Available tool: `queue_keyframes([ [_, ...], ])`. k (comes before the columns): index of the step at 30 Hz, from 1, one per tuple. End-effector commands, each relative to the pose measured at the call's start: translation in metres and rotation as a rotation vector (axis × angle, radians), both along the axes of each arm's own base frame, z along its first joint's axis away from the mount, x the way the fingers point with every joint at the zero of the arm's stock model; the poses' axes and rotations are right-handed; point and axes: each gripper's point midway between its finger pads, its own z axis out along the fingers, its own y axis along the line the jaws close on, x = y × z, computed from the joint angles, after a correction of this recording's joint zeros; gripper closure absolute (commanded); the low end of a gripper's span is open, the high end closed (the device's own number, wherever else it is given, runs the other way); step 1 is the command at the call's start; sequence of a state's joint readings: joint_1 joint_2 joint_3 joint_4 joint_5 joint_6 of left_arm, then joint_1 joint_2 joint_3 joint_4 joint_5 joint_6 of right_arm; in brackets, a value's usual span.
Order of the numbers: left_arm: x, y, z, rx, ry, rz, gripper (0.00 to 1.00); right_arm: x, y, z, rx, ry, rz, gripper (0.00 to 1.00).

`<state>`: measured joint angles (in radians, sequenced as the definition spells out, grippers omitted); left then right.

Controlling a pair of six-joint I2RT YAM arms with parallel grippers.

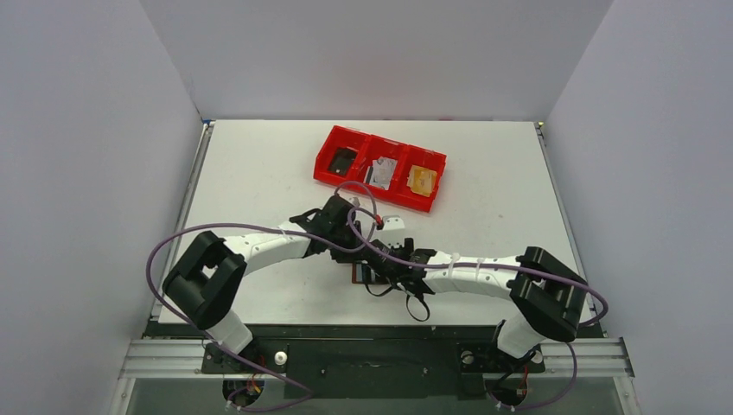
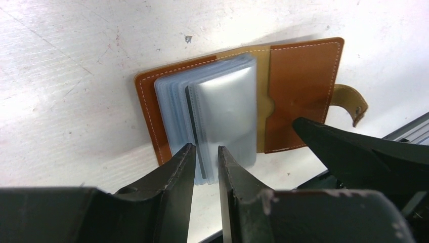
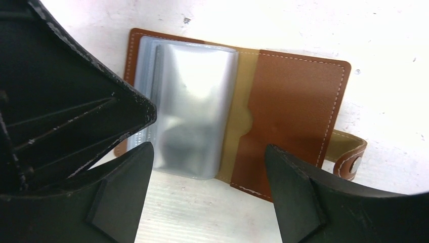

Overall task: Take the credit cards out of the card holder
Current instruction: Open the card holder at the center of the board.

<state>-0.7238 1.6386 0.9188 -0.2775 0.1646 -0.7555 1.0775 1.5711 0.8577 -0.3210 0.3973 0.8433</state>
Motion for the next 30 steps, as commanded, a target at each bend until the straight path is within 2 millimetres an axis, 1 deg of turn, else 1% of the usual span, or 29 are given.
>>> queue_keyframes([
  [1,0.010,0.004,0.034,-0.043,-0.089,0.033,0.78,0.007,0.027,0.031,0.182,-0.049,0.036,0.24],
  [2,0.011,0.009,0.033,-0.036,-0.091,0.047,0.78,0.007,0.028,0.030,0.185,-0.044,0.038,0.24],
  [3,0.012,0.013,0.038,-0.040,-0.101,0.055,0.77,0.007,0.029,0.031,0.190,-0.044,0.039,0.24],
  [5,0.013,0.022,0.036,-0.030,-0.102,0.077,0.77,0.007,0.031,0.030,0.194,-0.036,0.046,0.24],
  [7,0.014,0.032,0.031,-0.022,-0.091,0.097,0.77,0.007,0.033,0.027,0.187,-0.027,0.049,0.24],
  [8,0.012,0.038,0.025,-0.015,-0.077,0.108,0.77,0.007,0.034,0.026,0.182,-0.022,0.049,0.24],
  [11,0.011,0.043,0.018,-0.020,-0.063,0.115,0.77,0.008,0.034,0.021,0.156,-0.011,0.043,0.24],
  [14,0.009,0.042,0.009,-0.025,-0.048,0.106,0.78,0.009,0.032,0.016,0.142,0.004,0.036,0.25],
  [18,0.009,0.033,0.003,-0.053,-0.031,0.089,0.80,0.010,0.031,0.011,0.137,0.014,0.031,0.26],
  [25,0.008,0.024,-0.001,-0.053,-0.021,0.066,0.81,0.015,0.022,0.003,0.151,0.037,0.001,0.30],
  [30,0.008,0.022,-0.002,-0.049,-0.016,0.061,0.82,0.017,0.023,0.000,0.152,0.049,0.007,0.31],
])
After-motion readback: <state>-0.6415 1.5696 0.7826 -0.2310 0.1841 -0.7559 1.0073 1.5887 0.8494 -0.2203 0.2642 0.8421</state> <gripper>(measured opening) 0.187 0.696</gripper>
